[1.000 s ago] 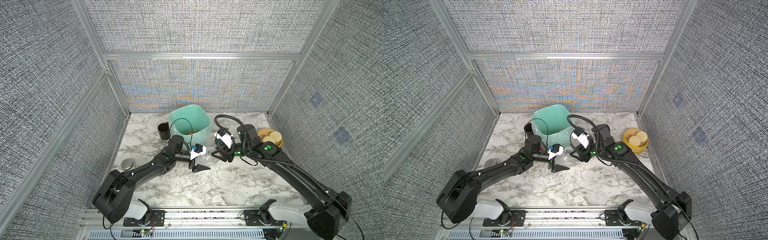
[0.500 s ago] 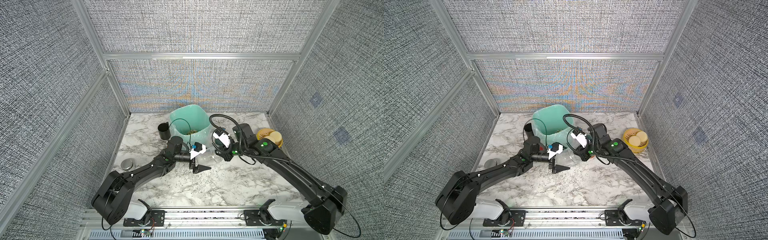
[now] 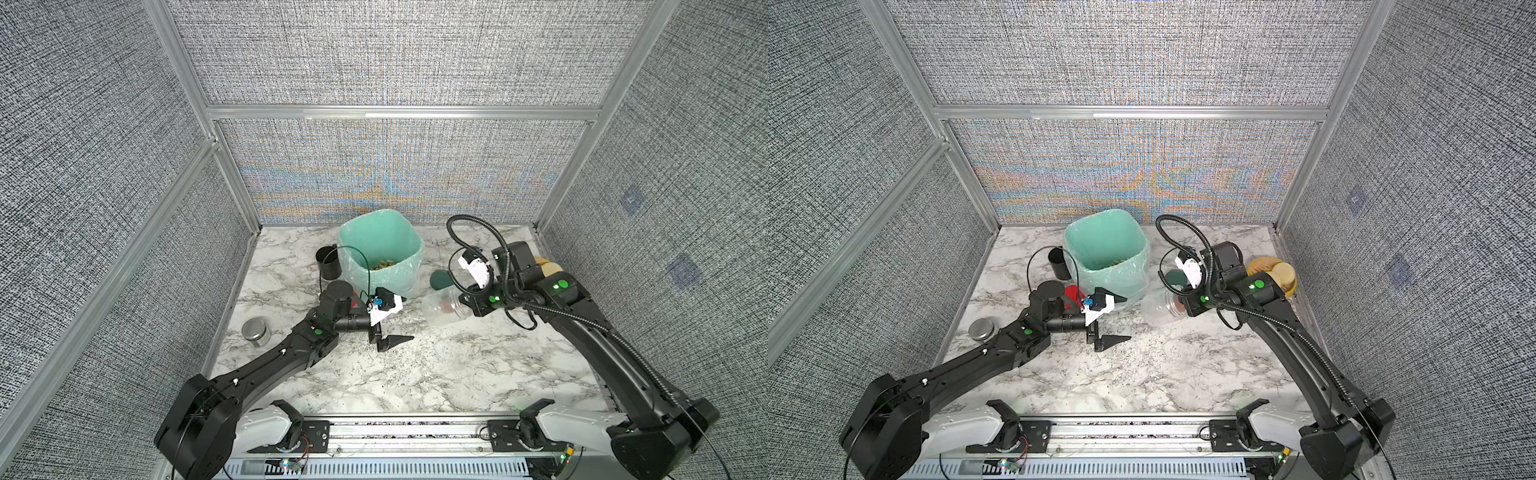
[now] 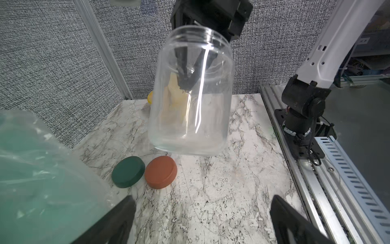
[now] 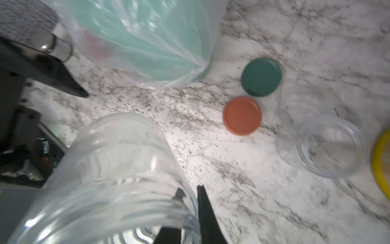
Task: Empty moldy peanuts from jars
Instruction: Place the jar at the center of the board.
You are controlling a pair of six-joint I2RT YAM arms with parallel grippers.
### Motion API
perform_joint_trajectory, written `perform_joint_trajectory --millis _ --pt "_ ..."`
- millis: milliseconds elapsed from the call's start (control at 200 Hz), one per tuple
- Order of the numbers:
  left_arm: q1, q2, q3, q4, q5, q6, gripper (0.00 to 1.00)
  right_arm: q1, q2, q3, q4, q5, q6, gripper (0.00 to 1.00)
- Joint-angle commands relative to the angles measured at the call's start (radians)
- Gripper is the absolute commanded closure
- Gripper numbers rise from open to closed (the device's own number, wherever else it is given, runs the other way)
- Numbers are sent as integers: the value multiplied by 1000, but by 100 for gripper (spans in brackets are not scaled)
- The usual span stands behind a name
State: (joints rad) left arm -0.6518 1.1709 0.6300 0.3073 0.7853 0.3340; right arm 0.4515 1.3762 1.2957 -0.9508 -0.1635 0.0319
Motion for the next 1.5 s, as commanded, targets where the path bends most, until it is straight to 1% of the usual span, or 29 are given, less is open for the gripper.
perform_joint_trajectory --millis 0,70,160,235,355,470,551,691,791,856,966,1081,1236,1496 --pt "1 -58 -21 -23 -73 -43 1 3 7 3 -60 172 51 100" --pt "1 -102 -44 4 -126 -81 0 3 16 12 -73 230 81 100" --pt "1 -158 -66 16 -191 -97 0 4 54 36 -98 296 108 100" --pt "1 -200 -81 24 -272 -126 0 6 112 62 -122 330 120 100" --pt "1 -256 -116 88 -383 -198 0 15 218 78 -137 350 132 100" --pt "3 -301 -101 14 -492 -216 0 19 297 73 -137 391 141 100" --pt "8 -339 -99 -21 -548 -226 0 20 353 65 -131 412 146 100" --pt "24 -409 -106 -53 -632 -240 0 33 424 63 -134 474 160 100" --pt "36 -442 -118 -48 -688 -249 0 61 453 72 -138 526 148 100" --pt "45 -452 -124 -45 -705 -249 0 78 473 77 -141 553 148 100" --pt "53 -459 -117 -60 -698 -237 0 97 507 77 -144 586 151 100" --pt "62 -473 -113 -69 -705 -241 0 105 513 67 -136 609 152 100" --pt "87 -490 -92 -116 -716 -220 0 107 490 28 -108 620 163 87" --pt "101 -504 -76 -139 -722 -207 0 107 487 2 -94 618 186 73"
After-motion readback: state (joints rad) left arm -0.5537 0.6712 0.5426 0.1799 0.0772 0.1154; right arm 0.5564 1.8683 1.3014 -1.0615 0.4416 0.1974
